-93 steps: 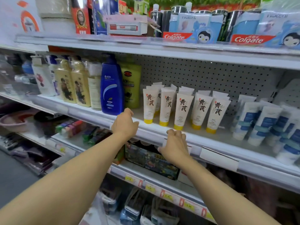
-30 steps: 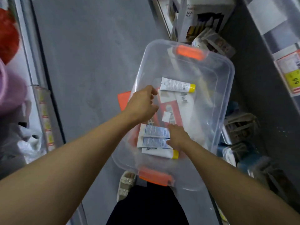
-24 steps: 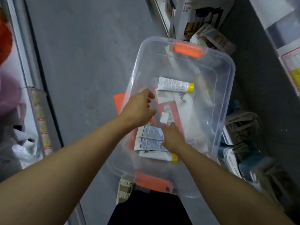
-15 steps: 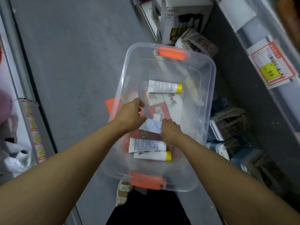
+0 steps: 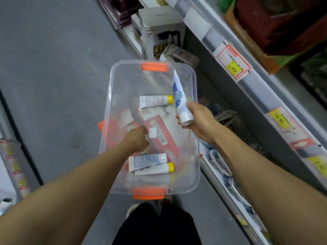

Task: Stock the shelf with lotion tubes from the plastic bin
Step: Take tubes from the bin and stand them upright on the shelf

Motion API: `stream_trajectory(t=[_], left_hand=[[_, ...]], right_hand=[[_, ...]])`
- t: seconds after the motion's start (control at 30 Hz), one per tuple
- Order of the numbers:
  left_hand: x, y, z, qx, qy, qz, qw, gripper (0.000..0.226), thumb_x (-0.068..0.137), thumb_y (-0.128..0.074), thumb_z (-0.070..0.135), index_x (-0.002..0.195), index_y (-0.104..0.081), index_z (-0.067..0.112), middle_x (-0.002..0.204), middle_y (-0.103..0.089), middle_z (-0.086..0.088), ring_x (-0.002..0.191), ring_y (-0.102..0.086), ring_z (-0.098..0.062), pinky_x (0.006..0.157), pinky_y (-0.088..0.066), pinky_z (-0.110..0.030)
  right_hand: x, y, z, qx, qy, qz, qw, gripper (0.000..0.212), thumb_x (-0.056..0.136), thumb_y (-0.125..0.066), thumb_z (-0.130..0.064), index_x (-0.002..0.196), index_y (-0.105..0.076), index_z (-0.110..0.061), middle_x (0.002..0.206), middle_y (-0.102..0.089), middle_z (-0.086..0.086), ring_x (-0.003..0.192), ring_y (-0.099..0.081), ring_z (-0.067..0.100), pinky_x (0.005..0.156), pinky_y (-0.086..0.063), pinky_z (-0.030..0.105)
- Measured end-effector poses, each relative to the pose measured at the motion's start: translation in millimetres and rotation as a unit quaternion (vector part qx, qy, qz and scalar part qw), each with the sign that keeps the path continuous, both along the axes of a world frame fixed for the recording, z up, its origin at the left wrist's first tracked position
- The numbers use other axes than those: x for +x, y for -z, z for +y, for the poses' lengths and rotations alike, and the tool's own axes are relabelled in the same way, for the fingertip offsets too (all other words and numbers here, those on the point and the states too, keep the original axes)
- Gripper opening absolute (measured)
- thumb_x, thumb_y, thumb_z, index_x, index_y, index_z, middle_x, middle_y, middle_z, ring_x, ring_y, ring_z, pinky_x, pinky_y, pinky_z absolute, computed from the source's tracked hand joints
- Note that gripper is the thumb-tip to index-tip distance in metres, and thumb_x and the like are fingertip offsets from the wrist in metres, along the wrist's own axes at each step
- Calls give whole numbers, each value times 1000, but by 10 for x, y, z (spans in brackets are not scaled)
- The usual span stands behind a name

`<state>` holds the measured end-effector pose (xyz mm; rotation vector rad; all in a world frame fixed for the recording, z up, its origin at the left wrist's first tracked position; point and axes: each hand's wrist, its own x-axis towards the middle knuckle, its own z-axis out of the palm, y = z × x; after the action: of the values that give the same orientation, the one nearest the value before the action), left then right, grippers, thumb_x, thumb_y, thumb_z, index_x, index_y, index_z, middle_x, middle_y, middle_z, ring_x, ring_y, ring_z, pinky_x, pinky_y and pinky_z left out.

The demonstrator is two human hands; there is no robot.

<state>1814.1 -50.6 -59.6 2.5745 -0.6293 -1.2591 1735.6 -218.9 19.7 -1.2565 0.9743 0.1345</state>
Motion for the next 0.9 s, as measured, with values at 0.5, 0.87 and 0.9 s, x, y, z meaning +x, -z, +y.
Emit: stream_trajectory(t=[0.5,0.87,0.9], left_hand=[[-537,933,-125,106,256,-25,961,45,86,-51,17,129,-39,11,128,-44,-15,119,-46,-33,98,-41,-43],[-357,604,36,63,240,-106,963,37,80,-62,30,113,-51,17,114,-59,-7,104,-58,-29,83,-49,-37],[-312,521,62,50,218,-100,970,40,80,-63,30,115,-49,17,114,-60,-8,104,-59,-30,82,-49,-37]], right_hand=[[-308,23,-36,13,68,-95,993,25,99,-41,-30,111,-52,-11,79,-58,4,60,-53,14,56,-43,24],[-285,64,101,3,95,-73,993,34,100,-40,-28,124,-49,-7,81,-57,6,63,-53,14,46,-44,17],[-274,51,127,1,95,-68,993,35,100,-40,-28,125,-49,-6,81,-57,6,63,-52,14,44,-43,16]])
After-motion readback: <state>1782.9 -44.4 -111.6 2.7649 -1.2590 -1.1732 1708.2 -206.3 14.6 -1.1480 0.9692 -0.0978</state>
